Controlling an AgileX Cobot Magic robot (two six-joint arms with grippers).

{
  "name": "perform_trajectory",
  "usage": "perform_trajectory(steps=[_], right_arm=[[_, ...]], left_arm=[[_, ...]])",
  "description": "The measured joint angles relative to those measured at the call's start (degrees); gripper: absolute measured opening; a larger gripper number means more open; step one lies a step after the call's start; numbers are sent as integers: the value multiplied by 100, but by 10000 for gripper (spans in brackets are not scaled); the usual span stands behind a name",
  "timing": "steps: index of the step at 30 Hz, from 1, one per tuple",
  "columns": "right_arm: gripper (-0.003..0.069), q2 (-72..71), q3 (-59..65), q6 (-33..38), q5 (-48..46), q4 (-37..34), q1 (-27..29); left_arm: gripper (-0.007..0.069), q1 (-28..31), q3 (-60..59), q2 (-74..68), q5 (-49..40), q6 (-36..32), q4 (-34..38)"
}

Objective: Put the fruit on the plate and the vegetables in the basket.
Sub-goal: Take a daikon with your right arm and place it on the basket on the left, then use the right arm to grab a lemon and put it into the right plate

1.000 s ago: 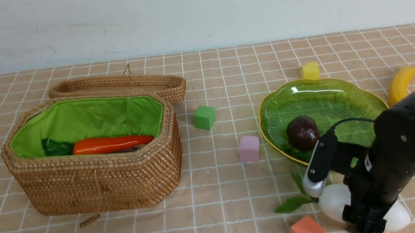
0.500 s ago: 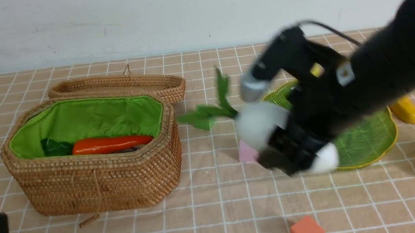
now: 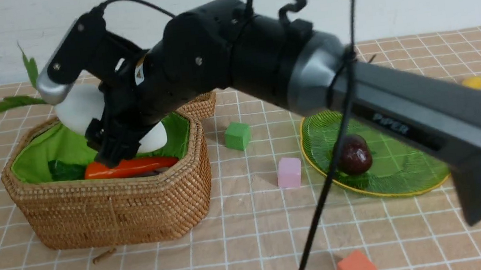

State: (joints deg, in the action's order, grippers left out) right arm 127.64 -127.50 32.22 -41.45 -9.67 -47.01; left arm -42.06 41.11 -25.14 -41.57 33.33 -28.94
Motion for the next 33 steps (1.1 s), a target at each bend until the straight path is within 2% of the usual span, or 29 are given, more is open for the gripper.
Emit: perform_trajectory(steps=[3,6,7,9,10,12,15,17,18,20,22,23,26,27,28,30,31,33], right_arm=[[675,14,-409,-315,-712,246,0],[648,-325,-739,-901,-1720,597,0],[648,-325,-739,-901,-1720,597,0],[548,-827,-854,-1552,-2705,1086,35],[538,-894,-854,-1594,-2770,1161,51],[384,-1338,-694,-2123,-2978,1497,270],[197,-1915,-171,-2569,-3005,1690,660],[115,-2320,495,-3051,-3005,1728,1007],[109,-2369,495,-3051,-3005,1726,1053],[62,-2998,1805,-3754,-2978,1744,1868],[69,-3397,2758,-4139,-2975,1787,2511],[74,-3431,2972,-4212,-2975,1800,2586],[189,-3802,4648,-4879,-2579,1758,3953],[209,-3810,4788,-4958,-2532,1744,4020],[254,-3831,5040,-5113,-2312,1658,4338],[416,-3818,5591,-5528,-1742,1226,5005],[430,-3818,5623,-5550,-1742,1226,5054],[602,-3644,5854,-5648,-1277,760,5527]], left_arm=[[-13,0,0,0,71,-83,20],[-13,0,0,0,237,-296,158],[-13,0,0,0,249,-322,190],[-13,0,0,0,376,-635,498],[-13,0,0,0,383,-687,527],[-13,0,0,0,429,-1070,987],[-13,0,0,0,357,-1773,1476],[-13,0,0,0,263,-2180,1759],[-13,0,0,0,247,-2217,1820],[-13,0,-5,0,212,-2584,2169],[-13,0,-5,0,218,-2781,2365],[-13,0,-5,0,218,-2796,2386],[-13,0,-5,0,250,-2983,2564],[-13,0,-5,0,257,-2983,2571],[-13,0,-5,0,262,-2995,2586],[-13,0,-5,0,262,-3007,2592],[-13,0,-5,0,262,-3007,2592],[-13,0,-5,0,302,-3012,2592]])
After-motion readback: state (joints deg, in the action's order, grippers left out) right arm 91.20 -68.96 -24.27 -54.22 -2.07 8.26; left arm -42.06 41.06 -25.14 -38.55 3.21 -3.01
